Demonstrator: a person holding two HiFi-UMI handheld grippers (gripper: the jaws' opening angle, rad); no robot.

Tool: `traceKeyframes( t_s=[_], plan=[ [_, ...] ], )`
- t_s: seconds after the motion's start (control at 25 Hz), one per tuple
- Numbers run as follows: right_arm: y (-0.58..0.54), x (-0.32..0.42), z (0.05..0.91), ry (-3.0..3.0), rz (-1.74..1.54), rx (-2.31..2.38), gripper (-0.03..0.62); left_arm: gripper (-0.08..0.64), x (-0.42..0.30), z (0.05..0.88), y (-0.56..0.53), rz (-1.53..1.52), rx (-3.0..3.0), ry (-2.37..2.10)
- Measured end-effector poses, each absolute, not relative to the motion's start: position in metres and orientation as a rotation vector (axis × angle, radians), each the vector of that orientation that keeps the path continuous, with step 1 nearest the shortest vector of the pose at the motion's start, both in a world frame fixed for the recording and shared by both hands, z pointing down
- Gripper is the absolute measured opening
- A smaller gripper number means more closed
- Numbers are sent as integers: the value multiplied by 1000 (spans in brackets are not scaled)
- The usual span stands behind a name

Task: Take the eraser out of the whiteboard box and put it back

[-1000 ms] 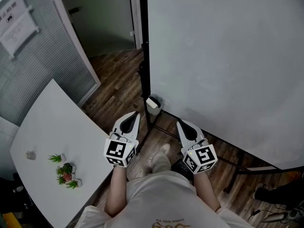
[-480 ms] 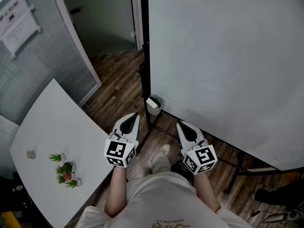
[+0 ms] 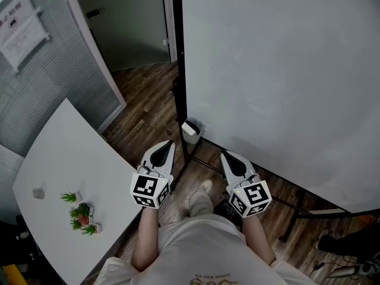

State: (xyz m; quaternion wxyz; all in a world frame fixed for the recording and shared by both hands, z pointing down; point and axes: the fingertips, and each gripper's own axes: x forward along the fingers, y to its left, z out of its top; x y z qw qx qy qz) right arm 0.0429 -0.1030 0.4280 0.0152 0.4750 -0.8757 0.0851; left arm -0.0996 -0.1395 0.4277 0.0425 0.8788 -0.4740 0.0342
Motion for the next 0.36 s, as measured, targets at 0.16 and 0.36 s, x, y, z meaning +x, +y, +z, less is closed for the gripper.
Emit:
traceKeyframes(
  t_s=[0.16, 0.36],
  plan=[
    [-104, 44, 428, -2725, 262, 1474, 11, -2, -97, 427, -141, 102, 2692, -1447],
    [-104, 45, 426, -2727, 256, 1473, 11, -2, -94, 426, -140, 103, 2700, -1437]
  ],
)
